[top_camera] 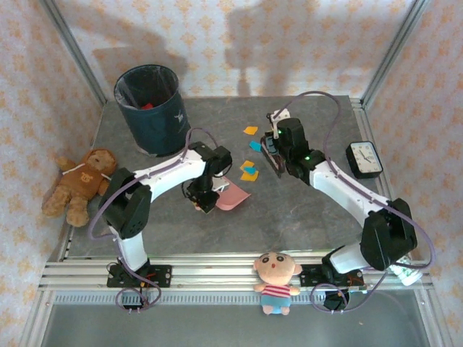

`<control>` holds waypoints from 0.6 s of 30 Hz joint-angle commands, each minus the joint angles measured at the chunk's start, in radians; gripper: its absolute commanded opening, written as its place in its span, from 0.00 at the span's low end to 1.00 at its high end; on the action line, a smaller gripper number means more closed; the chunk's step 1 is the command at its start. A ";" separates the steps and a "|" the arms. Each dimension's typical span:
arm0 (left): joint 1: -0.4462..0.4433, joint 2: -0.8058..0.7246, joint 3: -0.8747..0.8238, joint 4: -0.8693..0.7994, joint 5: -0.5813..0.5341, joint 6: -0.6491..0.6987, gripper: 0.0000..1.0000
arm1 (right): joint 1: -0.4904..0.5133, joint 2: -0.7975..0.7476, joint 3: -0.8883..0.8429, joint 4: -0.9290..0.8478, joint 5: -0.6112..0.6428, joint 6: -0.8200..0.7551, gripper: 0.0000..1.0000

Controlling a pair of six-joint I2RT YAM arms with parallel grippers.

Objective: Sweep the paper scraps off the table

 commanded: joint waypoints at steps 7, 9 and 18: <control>-0.005 0.077 0.099 -0.081 -0.038 0.035 0.00 | 0.022 0.067 0.027 0.051 -0.021 -0.036 0.00; -0.005 0.120 0.119 -0.089 -0.049 0.031 0.00 | 0.031 0.082 0.036 0.041 -0.020 -0.040 0.00; -0.005 0.190 0.168 -0.091 -0.080 0.026 0.00 | 0.071 0.100 0.028 0.028 -0.052 -0.059 0.00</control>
